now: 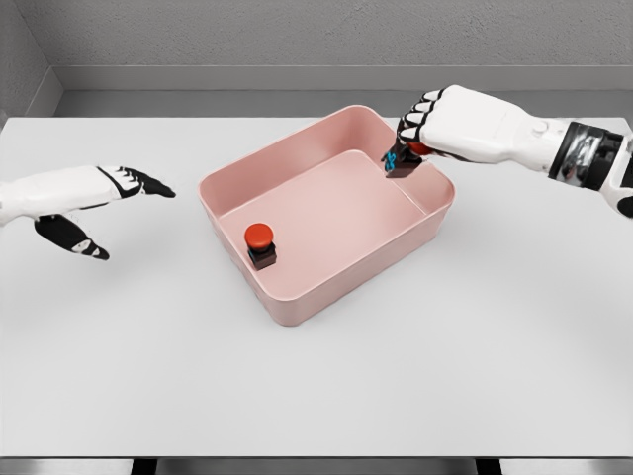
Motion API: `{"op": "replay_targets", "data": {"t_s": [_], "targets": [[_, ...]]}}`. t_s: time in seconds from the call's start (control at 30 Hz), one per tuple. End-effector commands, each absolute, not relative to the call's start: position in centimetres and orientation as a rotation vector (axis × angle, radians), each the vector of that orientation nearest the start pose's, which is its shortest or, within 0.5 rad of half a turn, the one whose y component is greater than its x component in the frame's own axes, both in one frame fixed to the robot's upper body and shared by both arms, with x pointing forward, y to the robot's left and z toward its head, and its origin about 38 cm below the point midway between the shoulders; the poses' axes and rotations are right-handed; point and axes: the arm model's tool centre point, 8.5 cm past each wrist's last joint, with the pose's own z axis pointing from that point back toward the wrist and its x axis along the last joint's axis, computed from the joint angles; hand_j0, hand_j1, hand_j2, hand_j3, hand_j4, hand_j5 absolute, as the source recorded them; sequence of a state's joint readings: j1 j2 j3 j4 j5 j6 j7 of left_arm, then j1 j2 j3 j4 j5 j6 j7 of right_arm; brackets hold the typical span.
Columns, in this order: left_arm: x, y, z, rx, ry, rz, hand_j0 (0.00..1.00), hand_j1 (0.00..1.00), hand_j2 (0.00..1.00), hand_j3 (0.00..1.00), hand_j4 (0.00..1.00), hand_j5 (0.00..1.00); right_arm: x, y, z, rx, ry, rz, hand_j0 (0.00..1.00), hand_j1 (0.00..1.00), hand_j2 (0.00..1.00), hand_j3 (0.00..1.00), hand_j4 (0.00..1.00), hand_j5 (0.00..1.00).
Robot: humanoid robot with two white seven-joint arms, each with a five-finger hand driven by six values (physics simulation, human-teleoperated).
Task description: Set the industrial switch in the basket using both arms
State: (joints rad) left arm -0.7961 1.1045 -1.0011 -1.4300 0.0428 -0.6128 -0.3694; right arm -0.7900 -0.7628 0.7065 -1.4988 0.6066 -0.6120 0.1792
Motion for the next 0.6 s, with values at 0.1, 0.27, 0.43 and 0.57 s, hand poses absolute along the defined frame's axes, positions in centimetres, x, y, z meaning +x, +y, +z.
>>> {"op": "replay_targets", "data": {"t_s": [0.1,0.27,0.43,0.57], "targets": [[41.0,36.7,21.9,0.175,-1.413,-1.842,1.0,1.0,1.0,1.0,1.0,1.0,44.8,-22.5,27.2,0.756,2.171,-2.489,0.71,0.71,0.71,0.71,0.71,0.71],[41.0,36.7,21.8,0.174,-1.41,-1.842,1.0,1.0,1.0,1.0,1.0,1.0,44.7,-21.6,27.2,0.733,2.186,-2.468,1.0,1.0,1.0,1.0,1.0,1.0],[41.0,36.8,21.9,0.174,-1.409,-1.841,1.0,1.0,1.0,1.0,1.0,1.0,44.7,-21.6,27.2,0.734,2.188,-2.467,1.0,1.0,1.0,1.0,1.0,1.0],[41.0,36.8,21.9,0.175,-1.408,-1.842,1.0,1.0,1.0,1.0,1.0,1.0,43.6,-20.4,28.1,0.685,2.198,-2.409,1.0,1.0,1.0,1.0,1.0,1.0]]}}
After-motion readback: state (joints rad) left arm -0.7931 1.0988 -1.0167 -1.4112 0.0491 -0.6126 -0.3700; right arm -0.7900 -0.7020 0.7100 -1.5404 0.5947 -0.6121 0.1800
